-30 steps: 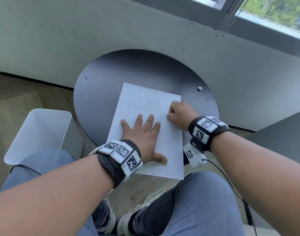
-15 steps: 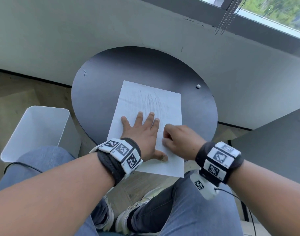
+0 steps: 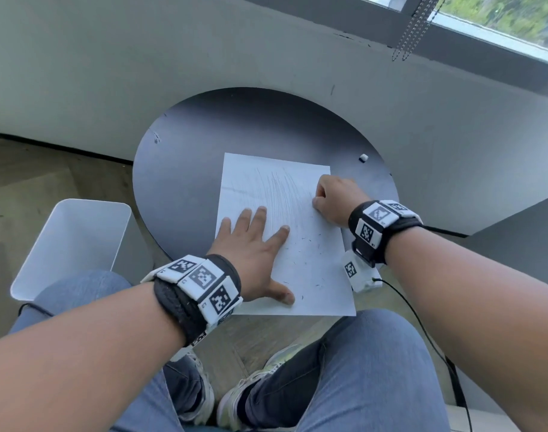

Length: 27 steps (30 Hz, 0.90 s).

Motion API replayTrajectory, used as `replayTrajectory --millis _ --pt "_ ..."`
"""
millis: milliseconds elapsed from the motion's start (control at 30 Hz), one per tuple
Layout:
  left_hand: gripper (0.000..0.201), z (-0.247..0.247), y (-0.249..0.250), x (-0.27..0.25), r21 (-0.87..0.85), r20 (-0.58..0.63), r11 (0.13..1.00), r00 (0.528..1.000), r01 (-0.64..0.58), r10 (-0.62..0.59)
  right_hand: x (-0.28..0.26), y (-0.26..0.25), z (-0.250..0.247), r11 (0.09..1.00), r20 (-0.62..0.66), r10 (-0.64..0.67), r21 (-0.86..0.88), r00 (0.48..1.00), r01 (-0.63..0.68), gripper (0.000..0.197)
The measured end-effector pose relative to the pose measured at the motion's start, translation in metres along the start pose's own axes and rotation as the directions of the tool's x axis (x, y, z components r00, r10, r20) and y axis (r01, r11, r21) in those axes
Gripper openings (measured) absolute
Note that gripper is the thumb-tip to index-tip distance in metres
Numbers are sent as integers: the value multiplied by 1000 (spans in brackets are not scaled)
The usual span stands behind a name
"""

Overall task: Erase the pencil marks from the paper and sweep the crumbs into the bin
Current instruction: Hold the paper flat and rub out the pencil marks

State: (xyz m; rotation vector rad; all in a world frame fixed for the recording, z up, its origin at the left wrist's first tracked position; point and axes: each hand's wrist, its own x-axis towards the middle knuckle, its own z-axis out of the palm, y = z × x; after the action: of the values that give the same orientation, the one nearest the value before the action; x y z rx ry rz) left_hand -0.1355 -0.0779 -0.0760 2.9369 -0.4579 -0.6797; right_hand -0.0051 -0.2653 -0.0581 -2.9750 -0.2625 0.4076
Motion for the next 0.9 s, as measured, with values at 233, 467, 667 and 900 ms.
replayTrajectory --millis 233,467,667,900 --pt "140 3 0 0 -19 34 999 998 45 -44 -87 -14 18 986 105 -163 45 981 159 11" --pt "137 3 1 0 14 39 999 999 35 -35 -53 -15 14 995 54 -92 52 994 89 9" --pt "137 3 0 -2 12 37 999 998 41 -41 15 -11 6 999 -15 39 33 999 -39 4" --pt "136 6 1 -5 -10 31 1000 999 29 -29 -78 -22 15 992 142 -127 16 982 126 10"
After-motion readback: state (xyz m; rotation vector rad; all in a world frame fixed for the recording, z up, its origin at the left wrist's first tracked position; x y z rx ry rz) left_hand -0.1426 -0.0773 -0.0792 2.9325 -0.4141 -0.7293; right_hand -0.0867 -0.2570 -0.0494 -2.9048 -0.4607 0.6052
